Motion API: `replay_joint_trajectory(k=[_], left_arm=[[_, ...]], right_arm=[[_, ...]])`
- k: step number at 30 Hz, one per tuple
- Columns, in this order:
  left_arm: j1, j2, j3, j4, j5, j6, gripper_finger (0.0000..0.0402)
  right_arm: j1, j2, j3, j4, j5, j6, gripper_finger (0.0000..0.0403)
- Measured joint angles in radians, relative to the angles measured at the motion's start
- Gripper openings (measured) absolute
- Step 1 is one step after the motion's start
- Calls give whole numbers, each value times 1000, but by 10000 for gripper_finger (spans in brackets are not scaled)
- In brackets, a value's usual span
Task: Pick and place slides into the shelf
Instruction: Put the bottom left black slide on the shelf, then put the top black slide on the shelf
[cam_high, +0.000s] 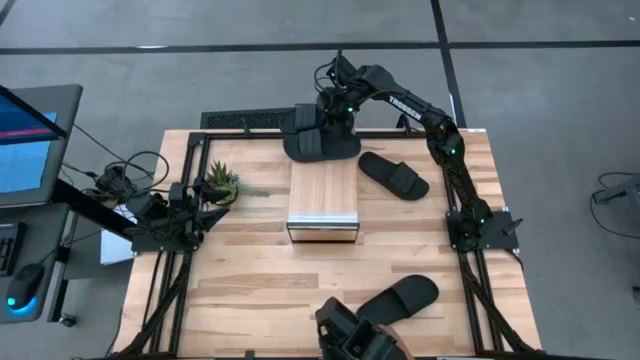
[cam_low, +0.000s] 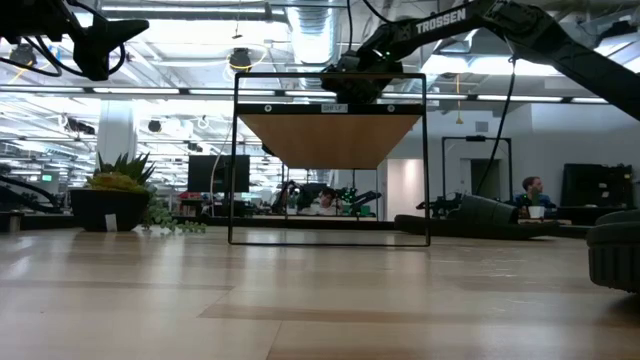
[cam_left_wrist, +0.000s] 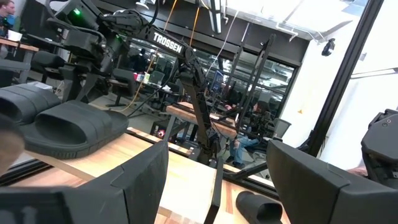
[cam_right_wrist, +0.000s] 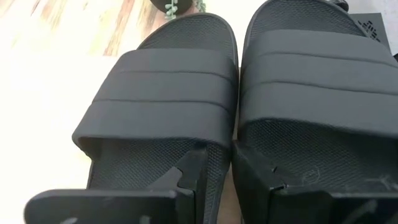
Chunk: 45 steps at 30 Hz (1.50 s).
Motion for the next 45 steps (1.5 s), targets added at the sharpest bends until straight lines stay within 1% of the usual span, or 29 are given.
replay_joint_trajectory(k=[12,25,31,45], left_arm=[[0,0,0,-1,0,0,258],[0,0,0,-8,0,0,258],[0,0,0,-9,0,-6,258],[0,0,0,-19,3,-11,258]], right_arm=[[-7,-4,0,-49,-1,-19,66],[-6,-4,0,-37,0,-20,67],[-6,-4,0,-47,42,-20,68],[-13,-24,21,-92,54,-29,68]])
